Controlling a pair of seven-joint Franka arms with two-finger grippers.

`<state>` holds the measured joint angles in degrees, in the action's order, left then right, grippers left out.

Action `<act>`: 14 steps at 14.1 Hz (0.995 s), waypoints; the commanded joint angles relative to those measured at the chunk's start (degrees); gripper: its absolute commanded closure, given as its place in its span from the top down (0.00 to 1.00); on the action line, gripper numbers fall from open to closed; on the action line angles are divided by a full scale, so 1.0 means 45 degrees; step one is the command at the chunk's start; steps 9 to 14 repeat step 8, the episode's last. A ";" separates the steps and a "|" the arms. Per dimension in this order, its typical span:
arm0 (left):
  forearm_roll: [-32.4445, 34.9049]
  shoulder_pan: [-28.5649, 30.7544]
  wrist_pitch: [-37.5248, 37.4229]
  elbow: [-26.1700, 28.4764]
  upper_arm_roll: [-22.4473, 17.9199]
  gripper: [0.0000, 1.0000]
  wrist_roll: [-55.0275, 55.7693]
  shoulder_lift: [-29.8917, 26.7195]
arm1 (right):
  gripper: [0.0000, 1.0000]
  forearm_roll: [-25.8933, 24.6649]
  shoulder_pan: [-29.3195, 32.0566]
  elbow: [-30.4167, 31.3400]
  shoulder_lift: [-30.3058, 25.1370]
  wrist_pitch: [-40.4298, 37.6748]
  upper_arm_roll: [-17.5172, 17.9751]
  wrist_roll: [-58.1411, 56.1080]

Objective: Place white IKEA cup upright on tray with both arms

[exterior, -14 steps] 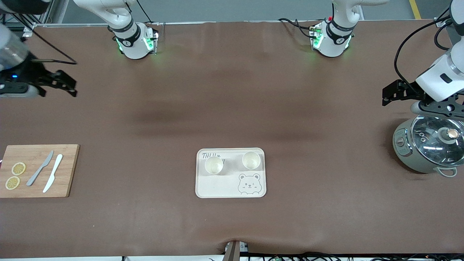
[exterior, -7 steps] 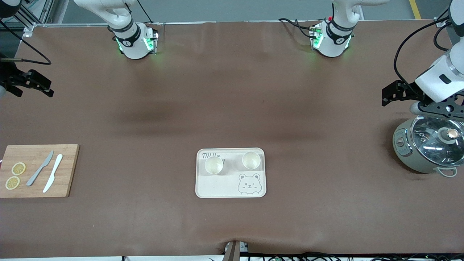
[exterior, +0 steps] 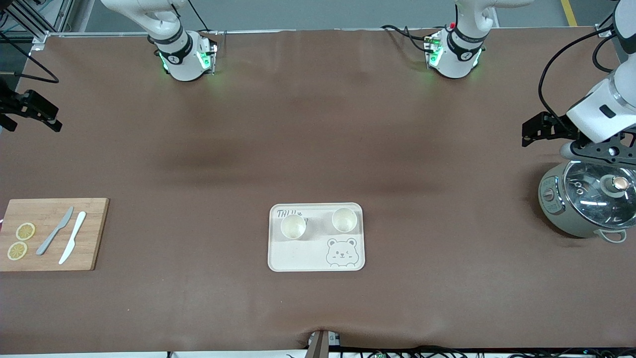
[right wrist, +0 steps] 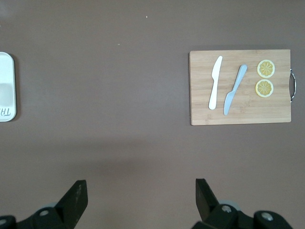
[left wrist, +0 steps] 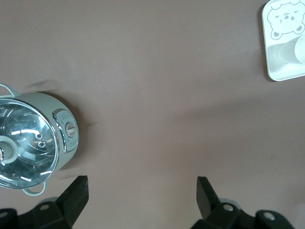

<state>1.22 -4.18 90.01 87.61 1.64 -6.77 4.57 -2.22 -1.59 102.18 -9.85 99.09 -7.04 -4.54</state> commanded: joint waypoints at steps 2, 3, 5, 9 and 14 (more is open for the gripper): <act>0.0101 0.0010 -0.0040 -0.0075 0.0085 1.00 0.0195 0.0057 | 1.00 0.0160 0.0079 -0.0830 0.0099 -0.0631 0.0042 -0.0104; 0.0101 0.0029 0.0018 -0.0075 0.0085 1.00 0.0195 0.0058 | 1.00 0.0180 0.0080 -0.0948 0.0139 -0.0652 0.0042 -0.0104; 0.0101 0.0030 0.0018 -0.0094 0.0085 1.00 0.0195 0.0077 | 1.00 0.0180 0.0060 -0.1008 0.0158 -0.0652 0.0042 -0.0104; 0.0101 0.0049 0.0018 -0.0094 0.0085 1.00 0.0195 0.0116 | 1.00 0.0180 0.0079 -0.1476 0.0158 -0.0808 0.0042 -0.0085; 0.0101 0.0049 0.0018 -0.0094 0.0085 1.00 0.0195 0.0116 | 1.00 0.0180 0.0079 -0.1476 0.0158 -0.0808 0.0042 -0.0085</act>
